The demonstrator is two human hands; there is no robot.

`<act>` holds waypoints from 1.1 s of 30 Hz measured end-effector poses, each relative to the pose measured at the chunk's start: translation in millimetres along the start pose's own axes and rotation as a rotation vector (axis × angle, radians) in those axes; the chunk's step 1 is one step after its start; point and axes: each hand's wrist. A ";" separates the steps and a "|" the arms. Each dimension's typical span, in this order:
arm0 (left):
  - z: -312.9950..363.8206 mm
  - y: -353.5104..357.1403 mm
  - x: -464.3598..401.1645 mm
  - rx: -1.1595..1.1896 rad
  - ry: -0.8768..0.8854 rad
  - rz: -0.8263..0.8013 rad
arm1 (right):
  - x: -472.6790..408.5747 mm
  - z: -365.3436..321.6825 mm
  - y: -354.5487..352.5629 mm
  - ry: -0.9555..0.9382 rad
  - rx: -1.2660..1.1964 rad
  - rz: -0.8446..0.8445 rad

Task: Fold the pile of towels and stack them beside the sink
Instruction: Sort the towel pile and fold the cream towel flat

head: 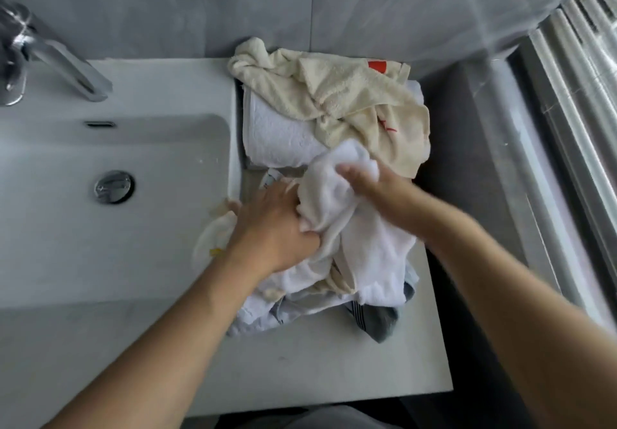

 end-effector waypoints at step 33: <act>-3.4 -38.7 -239.3 -0.394 -0.056 0.057 | -175.7 4.5 -62.4 0.117 0.874 0.213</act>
Point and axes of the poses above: each hand's wrist, its own x-axis away from the middle knuckle, its own y-axis out of the palm, z = x × y, and after that the axes turned 4 degrees about x, right-handed
